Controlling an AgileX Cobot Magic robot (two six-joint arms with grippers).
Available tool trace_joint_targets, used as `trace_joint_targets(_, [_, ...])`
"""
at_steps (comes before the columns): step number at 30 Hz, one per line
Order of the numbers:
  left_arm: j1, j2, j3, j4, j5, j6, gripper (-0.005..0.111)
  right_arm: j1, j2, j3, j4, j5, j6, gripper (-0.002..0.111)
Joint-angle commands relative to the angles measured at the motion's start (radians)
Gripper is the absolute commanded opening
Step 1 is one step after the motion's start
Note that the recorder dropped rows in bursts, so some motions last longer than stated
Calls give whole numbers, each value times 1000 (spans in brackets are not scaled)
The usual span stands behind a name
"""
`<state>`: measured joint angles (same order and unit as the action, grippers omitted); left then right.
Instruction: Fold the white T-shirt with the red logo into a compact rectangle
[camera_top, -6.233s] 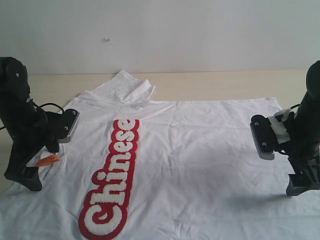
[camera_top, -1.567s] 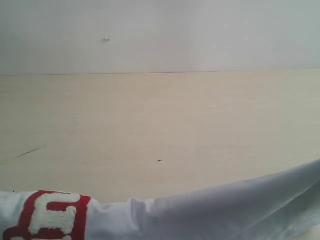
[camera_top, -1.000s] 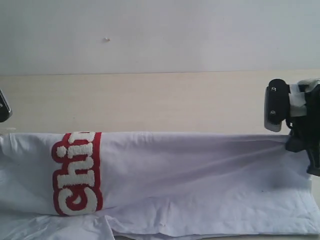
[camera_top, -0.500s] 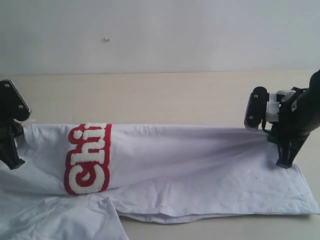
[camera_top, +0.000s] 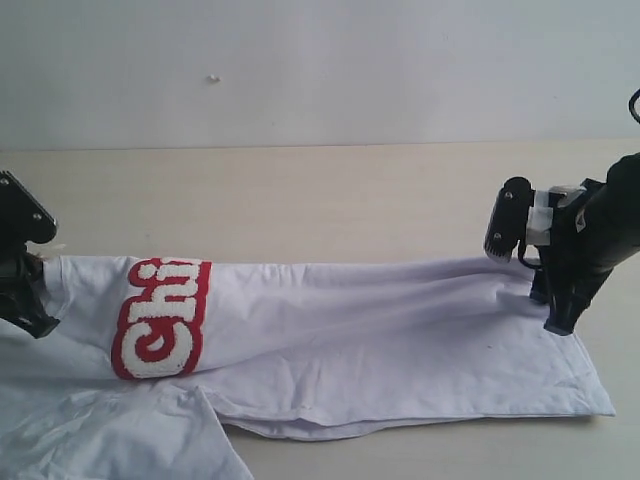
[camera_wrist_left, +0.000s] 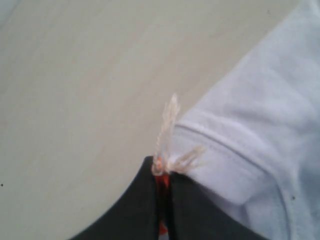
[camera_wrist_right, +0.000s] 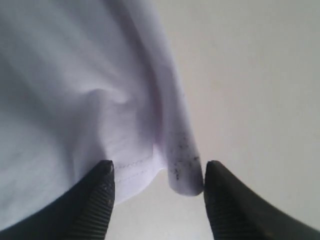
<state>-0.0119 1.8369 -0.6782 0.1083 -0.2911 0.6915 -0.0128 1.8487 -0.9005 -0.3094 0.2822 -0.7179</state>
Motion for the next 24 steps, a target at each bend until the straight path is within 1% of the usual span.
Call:
trace_joint_targets(1, [3,2,-8,-18,-78,-46,0,-1,0,-6,-3,-46,10,54])
trace_joint_targets(5, [3,2,-8,-18,-103,-50,0,1,-2,-6,21,-49,10,54])
trace_joint_targets(7, [3,2,-8,-18,-103,-80,0,1,-8,-6,21,-53,8,54])
trace_joint_targets(9, [3,2,-8,-18,-103,-106,0,1,-22,-6,19,-68,3,51])
trace_joint_targets(11, [3,2,-8,-20,-103,-112,0,1,-36,-6,19,-81,3,39])
trace_joint_targets(13, [3,2,-8,-20,-103,-151,0,1,-46,-6,22,-90,5,19])
trace_joint_targets(15, [3,2,-8,-20,-103,-158,0,1,-49,-6,22,-90,21,2])
trace_joint_targets(18, [3,2,-8,-20,-103,-172,0,1,-49,-6,22,-90,67,0])
trace_joint_targets(21, [3,2,-8,-20,-100,-195,1,1,-49,-6,22,-90,69,0])
trace_joint_targets(23, [3,2,-8,-20,-105,-195,17,1,-49,-6,22,-90,69,0])
trace_joint_targets(24, [3,2,-8,-20,-105,-195,35,1,-49,-6,22,-90,69,0])
